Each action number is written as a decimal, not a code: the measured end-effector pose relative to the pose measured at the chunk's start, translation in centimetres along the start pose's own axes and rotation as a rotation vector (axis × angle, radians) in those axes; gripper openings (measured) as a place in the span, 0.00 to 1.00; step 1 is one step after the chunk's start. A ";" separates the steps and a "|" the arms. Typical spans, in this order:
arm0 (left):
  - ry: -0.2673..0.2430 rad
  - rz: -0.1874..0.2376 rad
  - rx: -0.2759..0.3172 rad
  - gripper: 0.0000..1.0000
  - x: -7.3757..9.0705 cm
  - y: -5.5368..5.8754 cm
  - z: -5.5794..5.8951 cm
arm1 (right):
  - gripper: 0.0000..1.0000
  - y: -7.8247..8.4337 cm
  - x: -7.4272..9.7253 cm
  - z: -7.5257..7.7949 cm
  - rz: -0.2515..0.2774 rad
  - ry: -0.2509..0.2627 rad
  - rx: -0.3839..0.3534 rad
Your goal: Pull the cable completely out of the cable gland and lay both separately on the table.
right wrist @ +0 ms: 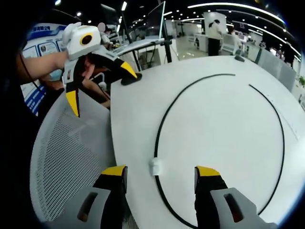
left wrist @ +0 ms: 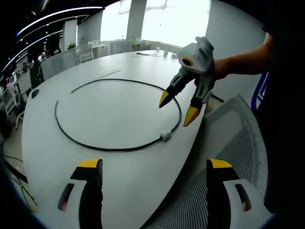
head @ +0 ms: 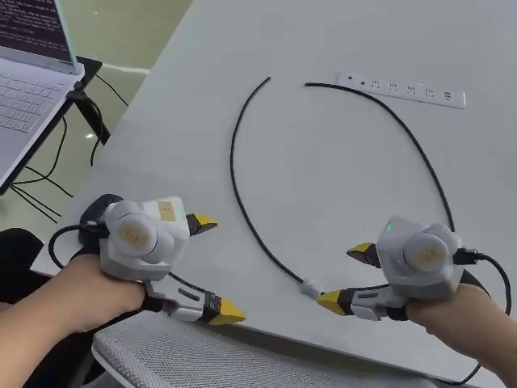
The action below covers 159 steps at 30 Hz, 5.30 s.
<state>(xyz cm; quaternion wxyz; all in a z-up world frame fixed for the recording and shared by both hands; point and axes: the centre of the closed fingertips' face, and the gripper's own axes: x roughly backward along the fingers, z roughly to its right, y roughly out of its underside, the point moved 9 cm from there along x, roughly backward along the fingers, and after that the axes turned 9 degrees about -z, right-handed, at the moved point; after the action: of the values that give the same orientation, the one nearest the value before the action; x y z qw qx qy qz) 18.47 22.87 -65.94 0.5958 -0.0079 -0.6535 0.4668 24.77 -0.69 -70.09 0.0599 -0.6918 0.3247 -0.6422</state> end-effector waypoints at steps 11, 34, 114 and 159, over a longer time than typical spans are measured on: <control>0.004 -0.008 0.002 0.89 0.0 0.3 -0.4 | 0.41 0.1 -2.1 0.0 -0.064 -0.025 -0.002; 0.009 -0.005 -0.010 0.87 0.0 0.4 -0.7 | 0.27 0.6 -4.5 -0.6 -0.149 -0.053 0.007; 0.123 0.191 -0.039 0.69 -2.7 -7.6 4.4 | 0.07 -4.0 8.1 -3.1 -0.073 -0.086 0.251; 0.306 0.363 -0.071 0.19 -3.5 -9.7 6.0 | 0.07 -3.7 10.9 -2.9 0.060 -0.188 0.507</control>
<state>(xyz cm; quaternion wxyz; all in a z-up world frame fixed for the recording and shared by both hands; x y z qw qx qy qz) 20.09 11.86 -61.74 0.5935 -0.2168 -0.5595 0.5363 23.07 -2.53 -58.48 0.2803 -0.7013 0.1669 -0.6338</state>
